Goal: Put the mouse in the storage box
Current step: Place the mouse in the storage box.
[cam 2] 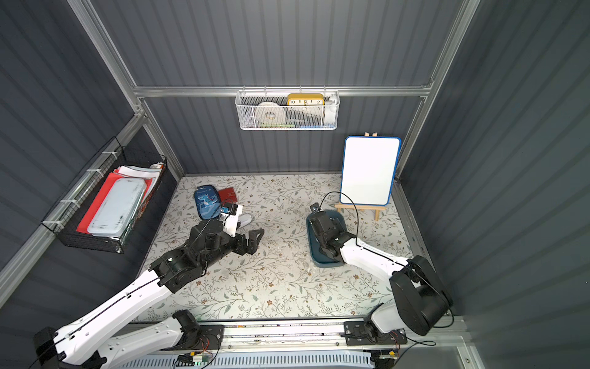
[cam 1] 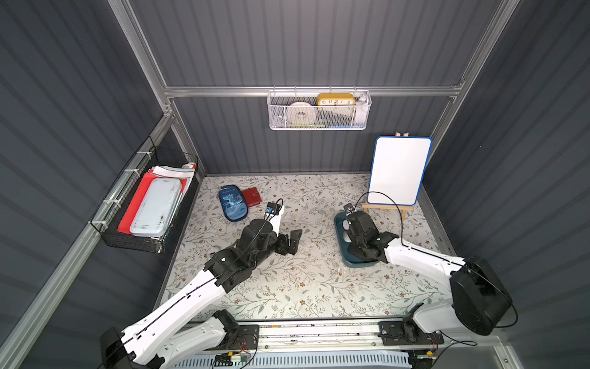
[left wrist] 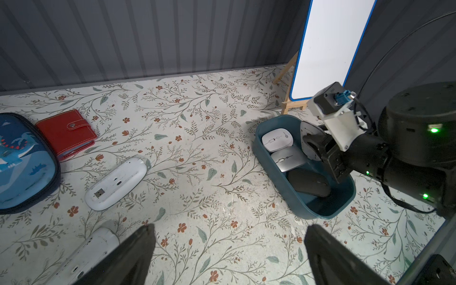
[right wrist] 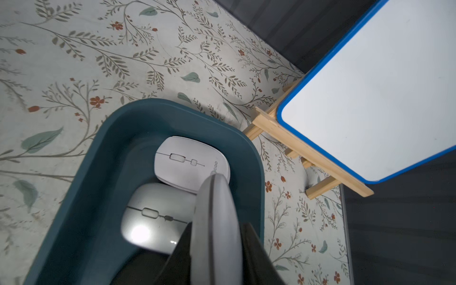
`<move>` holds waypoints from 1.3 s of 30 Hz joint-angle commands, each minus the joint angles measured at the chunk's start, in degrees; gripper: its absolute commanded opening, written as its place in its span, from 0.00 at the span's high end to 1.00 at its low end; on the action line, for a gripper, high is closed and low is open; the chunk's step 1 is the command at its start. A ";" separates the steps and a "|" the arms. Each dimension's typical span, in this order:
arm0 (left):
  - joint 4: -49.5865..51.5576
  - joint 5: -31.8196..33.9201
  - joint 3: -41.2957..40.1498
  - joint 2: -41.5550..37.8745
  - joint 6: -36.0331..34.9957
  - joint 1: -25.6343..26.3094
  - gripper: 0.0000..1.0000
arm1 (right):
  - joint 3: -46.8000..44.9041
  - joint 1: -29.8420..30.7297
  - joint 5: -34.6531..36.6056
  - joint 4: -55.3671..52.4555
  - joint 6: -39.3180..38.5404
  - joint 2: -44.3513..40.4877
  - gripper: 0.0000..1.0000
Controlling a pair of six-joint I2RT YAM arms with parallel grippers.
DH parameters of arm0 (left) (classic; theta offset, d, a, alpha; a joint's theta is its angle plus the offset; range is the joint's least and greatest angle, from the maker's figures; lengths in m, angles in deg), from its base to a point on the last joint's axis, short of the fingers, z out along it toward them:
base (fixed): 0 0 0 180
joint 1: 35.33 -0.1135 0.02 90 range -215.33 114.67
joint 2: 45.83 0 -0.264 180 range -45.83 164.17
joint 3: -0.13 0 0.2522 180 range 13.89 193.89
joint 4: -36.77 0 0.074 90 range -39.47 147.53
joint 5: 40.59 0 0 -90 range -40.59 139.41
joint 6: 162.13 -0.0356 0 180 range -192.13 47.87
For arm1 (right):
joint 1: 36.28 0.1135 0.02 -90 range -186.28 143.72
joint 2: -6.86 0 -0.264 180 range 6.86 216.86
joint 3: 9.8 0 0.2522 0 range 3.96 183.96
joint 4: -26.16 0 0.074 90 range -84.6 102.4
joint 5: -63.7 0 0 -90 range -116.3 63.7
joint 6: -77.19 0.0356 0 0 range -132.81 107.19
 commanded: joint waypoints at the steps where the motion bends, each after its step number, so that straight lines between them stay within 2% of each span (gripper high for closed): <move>1: 0.61 0.75 -0.81 -0.80 0.38 0.15 0.01 | 1.61 -1.40 4.85 6.16 -3.46 3.16 1.00; 7: 1.09 1.21 -0.59 -0.10 0.27 0.18 0.01 | 2.87 -3.18 6.56 11.02 -6.02 7.45 1.00; 18: 0.92 1.38 -0.65 0.73 0.36 0.15 0.01 | 7.10 -5.46 3.56 12.83 -6.77 14.70 1.00; 27: 0.74 1.20 -0.79 1.48 0.62 0.15 0.01 | 6.89 -5.41 -5.12 11.09 -5.39 15.11 1.00; 35: 1.49 1.31 -0.25 2.60 1.65 0.15 0.01 | 7.29 -5.12 -2.96 10.07 -5.11 16.05 0.98; 37: 2.12 2.22 0.20 3.44 2.30 0.10 0.01 | 7.45 -5.08 -3.17 9.40 -5.11 15.82 0.93; 39: 2.67 2.59 0.60 4.26 2.68 0.12 0.01 | 7.36 -4.79 -3.23 9.05 -5.09 15.45 0.79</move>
